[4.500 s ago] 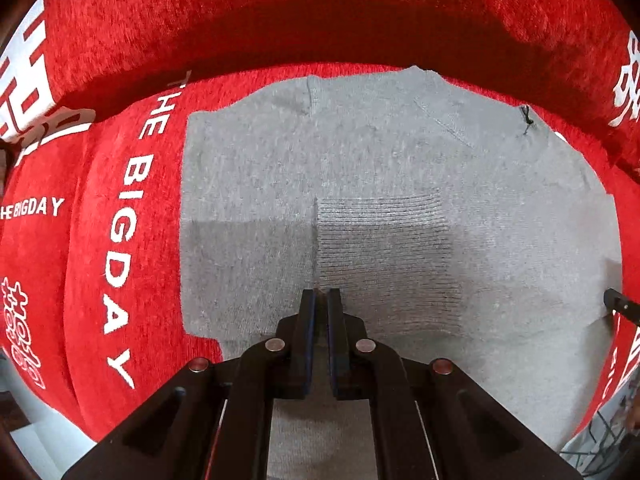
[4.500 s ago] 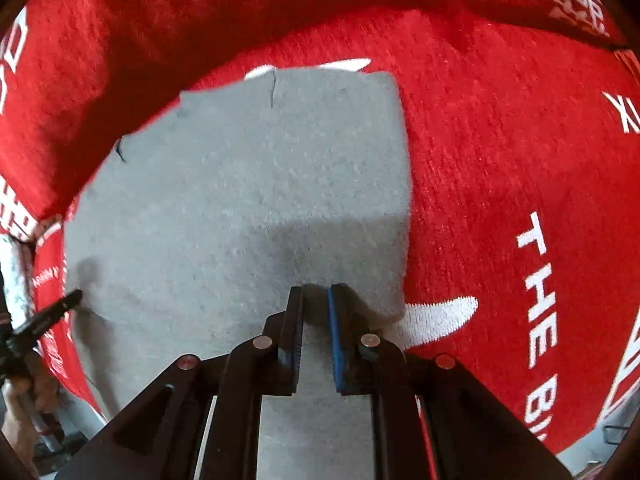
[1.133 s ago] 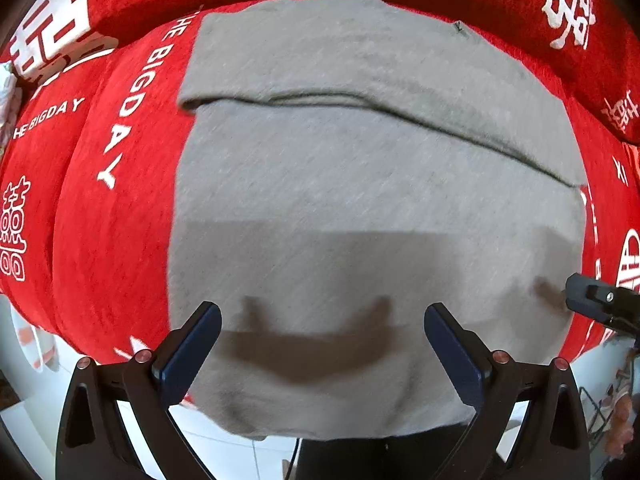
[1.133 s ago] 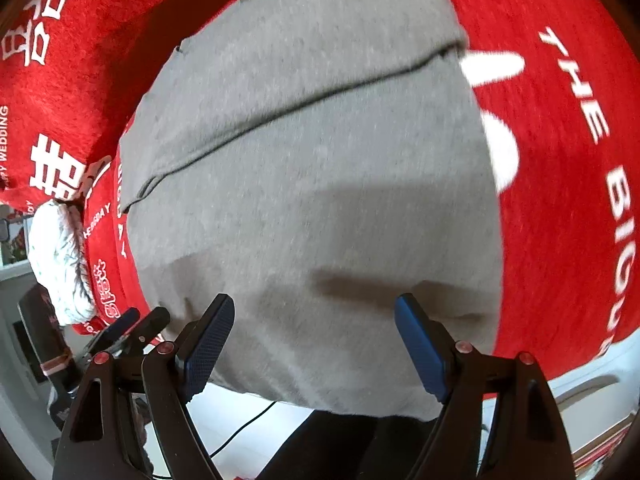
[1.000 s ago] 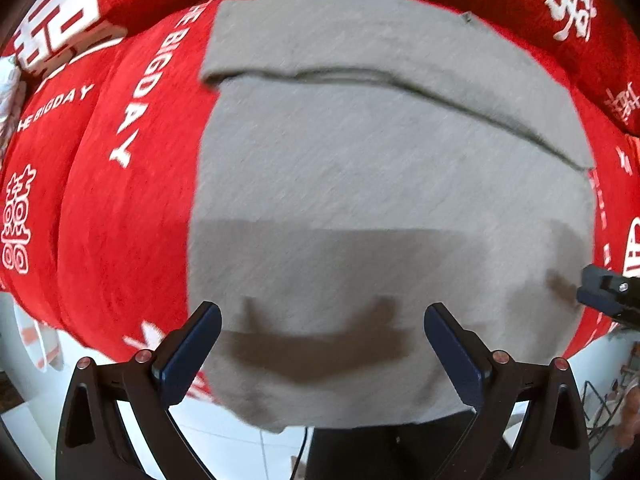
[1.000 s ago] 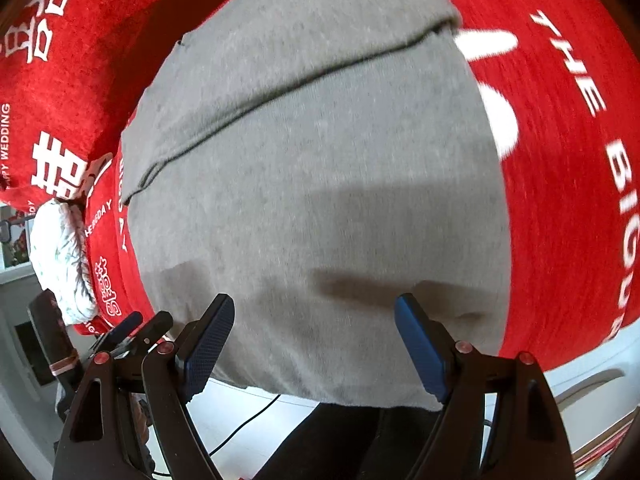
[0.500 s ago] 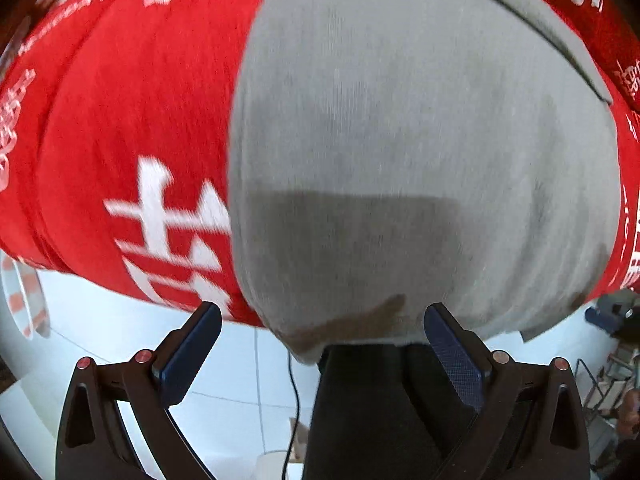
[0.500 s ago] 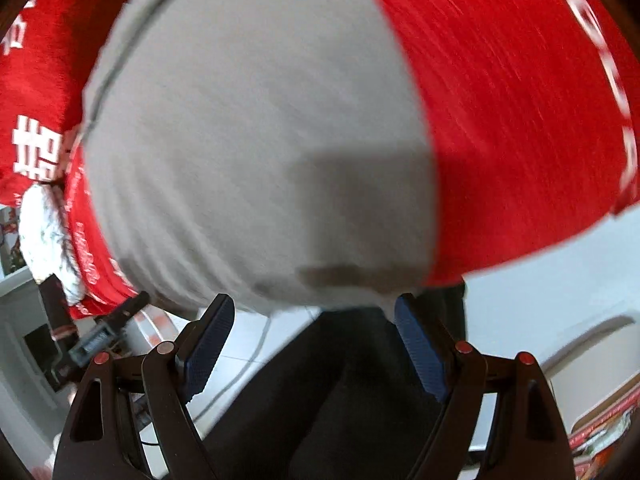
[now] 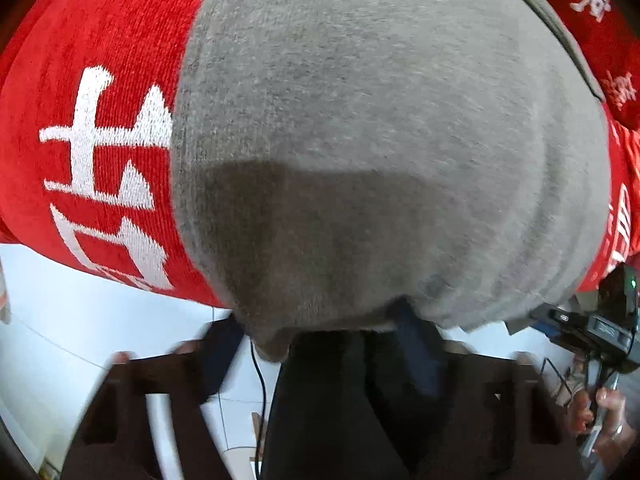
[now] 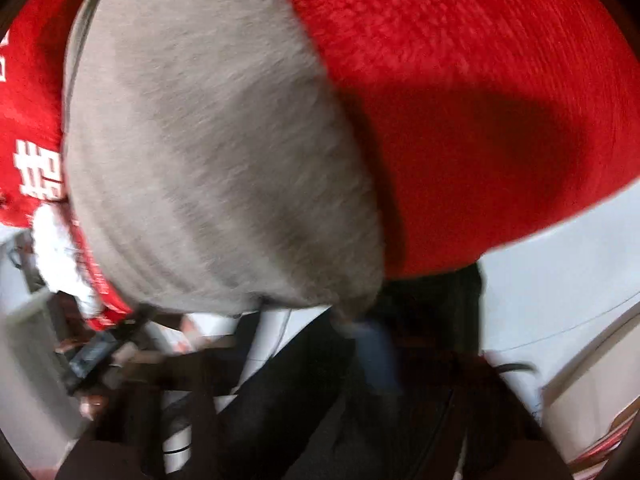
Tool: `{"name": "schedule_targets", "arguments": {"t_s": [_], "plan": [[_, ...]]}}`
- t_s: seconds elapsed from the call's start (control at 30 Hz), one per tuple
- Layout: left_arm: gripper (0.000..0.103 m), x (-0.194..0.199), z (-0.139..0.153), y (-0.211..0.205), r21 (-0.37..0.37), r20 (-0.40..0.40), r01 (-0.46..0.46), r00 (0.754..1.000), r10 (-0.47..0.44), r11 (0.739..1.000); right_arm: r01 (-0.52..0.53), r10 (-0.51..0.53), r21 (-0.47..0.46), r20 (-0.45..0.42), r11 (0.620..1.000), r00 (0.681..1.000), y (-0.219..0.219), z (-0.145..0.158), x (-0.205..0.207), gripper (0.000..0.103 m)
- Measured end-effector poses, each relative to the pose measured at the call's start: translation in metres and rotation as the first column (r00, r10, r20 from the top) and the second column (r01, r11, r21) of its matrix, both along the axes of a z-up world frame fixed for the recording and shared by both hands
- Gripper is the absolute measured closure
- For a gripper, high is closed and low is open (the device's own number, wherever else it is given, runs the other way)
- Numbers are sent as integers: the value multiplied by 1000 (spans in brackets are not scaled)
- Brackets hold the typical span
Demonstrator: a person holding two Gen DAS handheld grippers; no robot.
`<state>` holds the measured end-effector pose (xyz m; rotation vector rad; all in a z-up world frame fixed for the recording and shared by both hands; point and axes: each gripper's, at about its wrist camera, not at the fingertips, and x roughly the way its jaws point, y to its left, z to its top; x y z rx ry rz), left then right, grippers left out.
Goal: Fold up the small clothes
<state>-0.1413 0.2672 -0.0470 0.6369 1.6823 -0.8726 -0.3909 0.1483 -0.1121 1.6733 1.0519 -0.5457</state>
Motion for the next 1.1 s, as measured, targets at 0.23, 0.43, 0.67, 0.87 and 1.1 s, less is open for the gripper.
{"name": "schedule_targets", "arguments": {"t_s": [0.23,0.43,0.67,0.87,1.1], "plan": [[91,11,45,-4,-138,-147,0,989,-21,990,113,-106,-24,216,993,971,-10,60,-4,95],[91,52,98,-36,-283,-143,-40,990,-1,958,193,-140,-123,350,973,926,-75,107,8,98],[91,104,108,-124,-362,7,-42,999,47,931,167,-92,-201,336,965,937,-166,116,52,98],[90,140,122,-166,-357,153,-53,982,114,933,193,-135,-214,255,958,957,-206,107,59,94],[15,125,116,-151,-213,219,112,974,-64,971,-62,88,-315,69,947,994,-195,122,64,26]]}}
